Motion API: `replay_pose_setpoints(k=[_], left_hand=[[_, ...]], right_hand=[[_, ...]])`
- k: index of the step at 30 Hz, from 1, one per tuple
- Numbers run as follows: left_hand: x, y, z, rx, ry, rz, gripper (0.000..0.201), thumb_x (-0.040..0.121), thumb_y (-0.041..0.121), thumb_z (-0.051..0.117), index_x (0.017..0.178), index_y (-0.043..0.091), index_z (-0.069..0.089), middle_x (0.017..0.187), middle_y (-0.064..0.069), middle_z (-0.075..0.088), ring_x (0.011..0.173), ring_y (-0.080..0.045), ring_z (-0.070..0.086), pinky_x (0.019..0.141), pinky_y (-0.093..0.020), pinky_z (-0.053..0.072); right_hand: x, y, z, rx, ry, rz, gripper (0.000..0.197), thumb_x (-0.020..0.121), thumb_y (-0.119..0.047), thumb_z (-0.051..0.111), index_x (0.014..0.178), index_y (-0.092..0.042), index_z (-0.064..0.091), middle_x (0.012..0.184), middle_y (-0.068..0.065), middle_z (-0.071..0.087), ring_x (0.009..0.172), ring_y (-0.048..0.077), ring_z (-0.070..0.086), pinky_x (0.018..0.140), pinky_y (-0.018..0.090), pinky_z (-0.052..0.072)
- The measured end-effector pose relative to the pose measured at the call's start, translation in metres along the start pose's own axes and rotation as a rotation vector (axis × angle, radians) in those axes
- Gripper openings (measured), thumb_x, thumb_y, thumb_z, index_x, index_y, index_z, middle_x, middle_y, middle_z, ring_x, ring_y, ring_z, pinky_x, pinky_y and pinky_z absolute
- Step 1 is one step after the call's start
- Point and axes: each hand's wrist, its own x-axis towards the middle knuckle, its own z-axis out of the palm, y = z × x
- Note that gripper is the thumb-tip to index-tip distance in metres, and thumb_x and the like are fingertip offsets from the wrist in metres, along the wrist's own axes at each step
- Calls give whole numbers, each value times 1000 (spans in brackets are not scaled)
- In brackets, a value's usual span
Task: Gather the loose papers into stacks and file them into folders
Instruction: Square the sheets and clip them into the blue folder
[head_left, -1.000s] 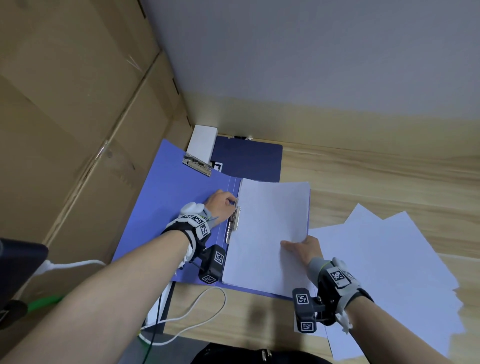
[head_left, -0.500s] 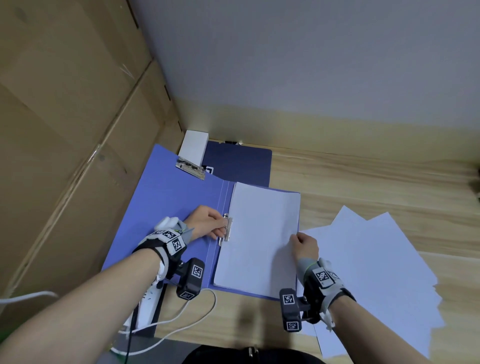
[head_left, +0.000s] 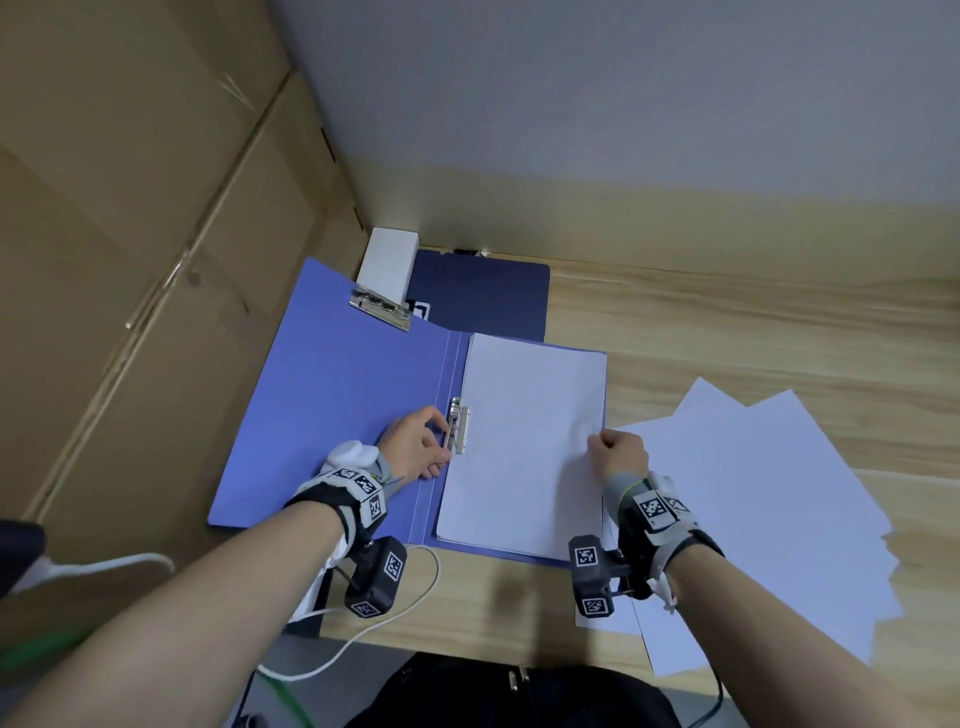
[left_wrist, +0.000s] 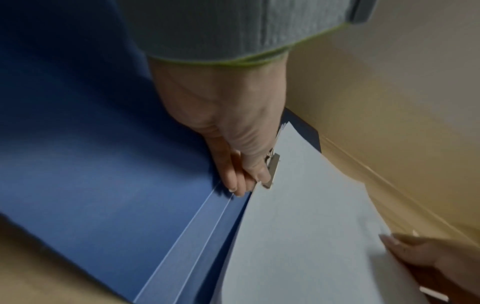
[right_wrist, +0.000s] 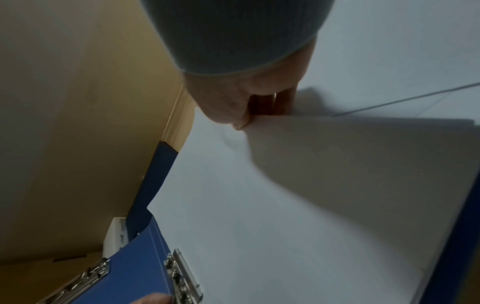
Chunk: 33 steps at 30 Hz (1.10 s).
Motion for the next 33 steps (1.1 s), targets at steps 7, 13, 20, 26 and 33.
replay_pose_setpoints(k=[7,13,20,26,33], left_hand=[[7,1,8,290,37,-24,35,86,5,66,100,21,38,68,-8,61,47,-22,53,46,-36,54],[4,14,8,461,46,-38,40,84,18,71,106,19,37,78,-8,64,61,-27,64,58,-40,55],[10,50,9,572,94,50,35,85,22,63,113,15,43,110,-6,58,95,-28,60,75,-34,47],[26,118,77,532,24,266,40,89,19,58,126,13,45,124,-5,53,115,-23,52,91,-33,41],[34,159,188,535,-344,149,69,68,36,63,129,6,48,130,-11,48,120,-28,51,100,-36,44]], right_hand=[[7,4,-1,-25,-11,-28,37,81,-9,50,55,-17,25,61,5,23,62,20,20,57,31,15],[2,-2,-12,2,-65,-25,39,83,-9,50,56,-19,24,57,3,23,56,20,21,54,31,13],[-8,21,-59,302,-178,9,23,83,-14,59,62,-17,68,64,4,69,55,21,61,59,29,47],[10,87,-146,173,-19,7,9,80,-20,73,89,-19,73,90,6,74,82,23,68,79,35,53],[20,165,-203,-90,6,10,50,65,-28,84,102,-16,53,105,5,50,82,22,55,67,30,42]])
